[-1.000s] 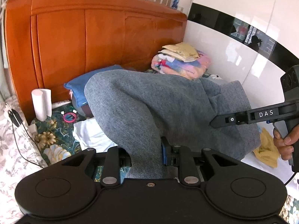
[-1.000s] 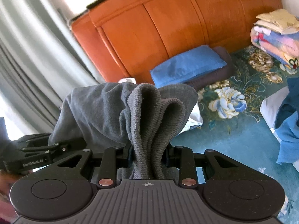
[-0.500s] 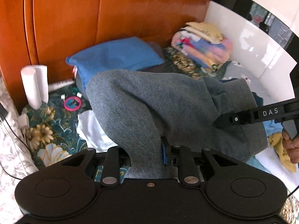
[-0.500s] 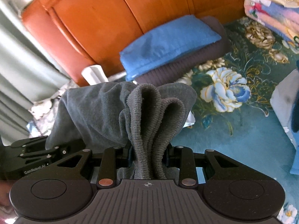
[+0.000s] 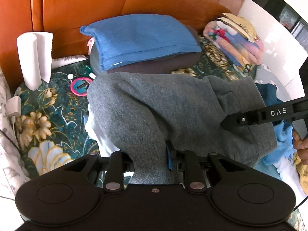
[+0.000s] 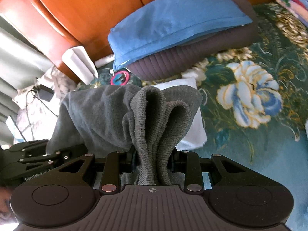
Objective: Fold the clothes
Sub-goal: 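Carry the lifted garment with both grippers toward the pillow stack by the headboard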
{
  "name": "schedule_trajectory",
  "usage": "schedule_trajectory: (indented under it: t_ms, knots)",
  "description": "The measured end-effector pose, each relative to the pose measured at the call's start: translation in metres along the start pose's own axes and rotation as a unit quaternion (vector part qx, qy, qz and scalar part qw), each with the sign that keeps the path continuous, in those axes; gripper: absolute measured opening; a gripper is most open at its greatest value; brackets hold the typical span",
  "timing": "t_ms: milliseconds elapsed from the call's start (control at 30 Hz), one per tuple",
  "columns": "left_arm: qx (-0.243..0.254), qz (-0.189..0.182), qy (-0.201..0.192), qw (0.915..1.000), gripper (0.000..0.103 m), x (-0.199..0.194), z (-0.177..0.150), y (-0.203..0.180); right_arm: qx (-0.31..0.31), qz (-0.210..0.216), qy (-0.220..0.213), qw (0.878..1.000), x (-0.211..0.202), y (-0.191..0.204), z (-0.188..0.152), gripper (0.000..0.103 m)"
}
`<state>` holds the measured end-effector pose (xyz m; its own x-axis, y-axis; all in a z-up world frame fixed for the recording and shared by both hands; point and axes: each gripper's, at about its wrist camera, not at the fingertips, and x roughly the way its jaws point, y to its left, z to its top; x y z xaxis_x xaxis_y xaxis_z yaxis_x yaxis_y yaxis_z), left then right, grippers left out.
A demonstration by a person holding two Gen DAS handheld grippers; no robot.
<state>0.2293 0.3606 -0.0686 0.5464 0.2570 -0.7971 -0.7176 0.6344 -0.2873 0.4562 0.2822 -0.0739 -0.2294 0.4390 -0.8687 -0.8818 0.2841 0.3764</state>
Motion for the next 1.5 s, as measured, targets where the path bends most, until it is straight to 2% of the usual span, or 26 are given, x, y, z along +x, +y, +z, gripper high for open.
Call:
schedule_trajectory:
  t_ms: [367, 600, 867, 1167, 1233, 1300, 1367, 1500]
  knots:
    - [-0.02, 0.02, -0.004, 0.9996, 0.023, 0.054, 0.016, 0.029, -0.024, 0.009, 0.023, 0.999, 0.063, -0.016, 0.047, 0.028]
    - [-0.021, 0.015, 0.004, 0.9997, 0.025, 0.082, 0.011, 0.044, -0.035, 0.021, 0.049, 0.998, 0.097, -0.035, 0.062, 0.031]
    - [-0.007, -0.006, -0.005, 0.9999, 0.038, 0.1, -0.002, 0.062, -0.037, 0.034, 0.06, 0.997, 0.12, -0.059, 0.061, 0.046]
    - [-0.018, -0.011, 0.0, 0.9998, 0.038, 0.098, -0.001, 0.062, -0.039, 0.04, 0.056, 0.997, 0.121, -0.064, 0.056, 0.05]
    - [-0.024, -0.016, -0.007, 0.9996, 0.036, 0.092, 0.001, 0.062, -0.044, 0.045, 0.047, 0.997, 0.114, -0.061, 0.056, 0.049]
    - [-0.026, -0.022, -0.012, 0.9994, 0.032, 0.089, 0.002, 0.061, -0.044, 0.051, 0.032, 0.997, 0.106, -0.06, 0.055, 0.038]
    - [-0.02, -0.021, -0.016, 0.9994, 0.027, 0.087, 0.003, 0.057, -0.039, 0.057, 0.025, 0.997, 0.102, -0.059, 0.056, 0.034]
    - [-0.017, -0.025, -0.049, 0.9983, 0.025, 0.072, 0.001, 0.05, -0.051, 0.062, 0.01, 0.997, 0.093, -0.054, 0.063, 0.032]
